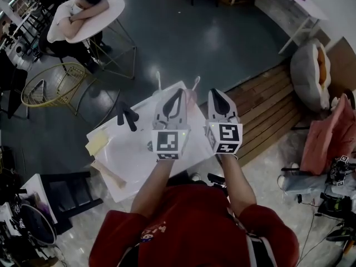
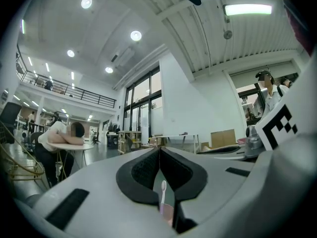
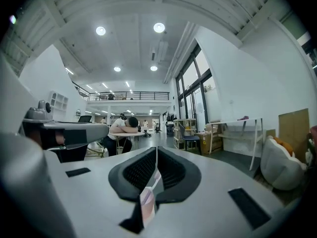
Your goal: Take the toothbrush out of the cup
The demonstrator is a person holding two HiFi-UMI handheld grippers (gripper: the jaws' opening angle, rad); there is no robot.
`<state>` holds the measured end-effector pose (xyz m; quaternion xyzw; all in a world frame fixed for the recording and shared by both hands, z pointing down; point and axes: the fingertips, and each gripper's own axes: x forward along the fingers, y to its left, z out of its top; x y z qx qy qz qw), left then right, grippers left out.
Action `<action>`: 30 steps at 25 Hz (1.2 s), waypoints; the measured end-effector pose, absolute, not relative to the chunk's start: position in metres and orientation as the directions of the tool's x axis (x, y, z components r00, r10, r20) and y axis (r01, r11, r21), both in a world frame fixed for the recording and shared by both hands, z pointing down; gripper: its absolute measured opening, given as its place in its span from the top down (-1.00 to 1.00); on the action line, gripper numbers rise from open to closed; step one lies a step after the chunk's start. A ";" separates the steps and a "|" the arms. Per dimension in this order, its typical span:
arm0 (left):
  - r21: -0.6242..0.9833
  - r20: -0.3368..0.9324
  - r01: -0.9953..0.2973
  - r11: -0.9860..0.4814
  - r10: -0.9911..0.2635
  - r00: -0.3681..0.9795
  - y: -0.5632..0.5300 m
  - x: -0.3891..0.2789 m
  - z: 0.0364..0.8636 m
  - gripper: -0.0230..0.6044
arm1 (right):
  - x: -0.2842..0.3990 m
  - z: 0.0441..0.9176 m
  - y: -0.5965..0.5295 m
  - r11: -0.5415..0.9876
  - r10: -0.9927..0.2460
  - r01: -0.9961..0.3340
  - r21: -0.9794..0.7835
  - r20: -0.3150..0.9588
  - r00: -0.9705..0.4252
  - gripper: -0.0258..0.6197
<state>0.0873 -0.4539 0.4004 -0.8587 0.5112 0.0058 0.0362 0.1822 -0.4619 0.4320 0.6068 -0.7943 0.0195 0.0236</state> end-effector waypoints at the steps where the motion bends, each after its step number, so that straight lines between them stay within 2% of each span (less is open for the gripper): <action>1: -0.054 -0.046 -0.878 -0.475 -0.878 0.477 -0.456 0.086 0.401 0.83 | 0.180 0.437 -0.465 0.268 -0.961 -0.963 -0.010 0.074 -0.268 0.83; 15: -0.033 -0.036 -0.880 -0.473 -0.880 0.474 -0.475 0.073 0.411 0.83 | 0.159 0.501 -0.497 0.299 -0.924 -0.951 -0.080 0.225 -0.310 0.82; 20: -0.028 -0.031 -0.881 -0.473 -0.880 0.474 -0.480 0.071 0.413 0.83 | 0.156 0.523 -0.508 0.302 -0.908 -0.948 -0.103 0.270 -0.319 0.66; 30: -0.009 -0.001 -0.890 -0.456 -0.890 0.457 -0.500 0.052 0.429 0.83 | 0.148 0.555 -0.534 0.295 -0.877 -0.944 -0.144 0.352 -0.328 0.52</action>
